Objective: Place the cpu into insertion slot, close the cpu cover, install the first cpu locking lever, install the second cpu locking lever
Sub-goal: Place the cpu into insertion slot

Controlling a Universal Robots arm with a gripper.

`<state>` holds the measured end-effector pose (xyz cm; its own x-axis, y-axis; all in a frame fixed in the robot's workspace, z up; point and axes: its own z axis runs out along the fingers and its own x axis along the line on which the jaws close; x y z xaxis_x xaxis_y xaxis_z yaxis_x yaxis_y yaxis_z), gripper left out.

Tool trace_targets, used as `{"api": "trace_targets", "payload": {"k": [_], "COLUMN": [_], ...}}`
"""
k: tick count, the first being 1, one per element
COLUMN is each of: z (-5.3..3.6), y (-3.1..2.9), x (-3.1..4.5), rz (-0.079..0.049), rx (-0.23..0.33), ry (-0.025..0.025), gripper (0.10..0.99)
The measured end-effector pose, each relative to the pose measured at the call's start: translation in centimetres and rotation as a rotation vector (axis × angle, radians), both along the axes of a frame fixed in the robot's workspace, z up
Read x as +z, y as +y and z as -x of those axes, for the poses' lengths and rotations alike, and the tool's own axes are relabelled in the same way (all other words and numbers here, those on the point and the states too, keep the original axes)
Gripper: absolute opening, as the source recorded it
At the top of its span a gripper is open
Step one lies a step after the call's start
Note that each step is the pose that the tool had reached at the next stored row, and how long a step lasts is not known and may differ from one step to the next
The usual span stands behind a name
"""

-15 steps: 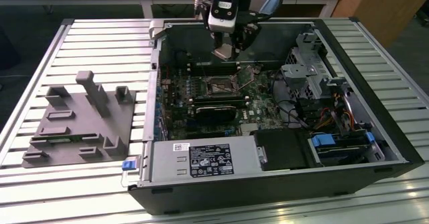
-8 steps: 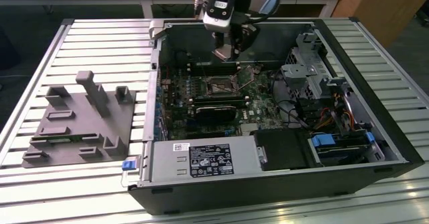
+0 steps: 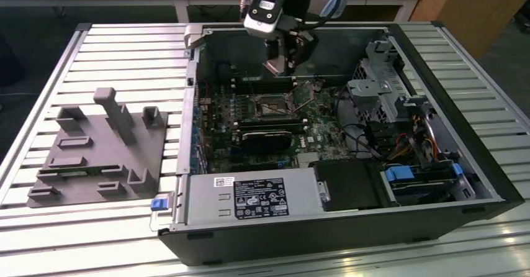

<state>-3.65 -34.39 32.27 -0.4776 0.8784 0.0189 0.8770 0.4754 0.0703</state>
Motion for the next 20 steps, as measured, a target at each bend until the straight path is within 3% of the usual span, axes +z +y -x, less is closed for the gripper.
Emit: {"api": "trace_targets", "payload": {"k": [20], "z": [0.00], "y": [0.00], "x": [-1.07], "rz": [0.000], "rx": [-0.335], "ry": [0.0000], "gripper": [0.541]}}
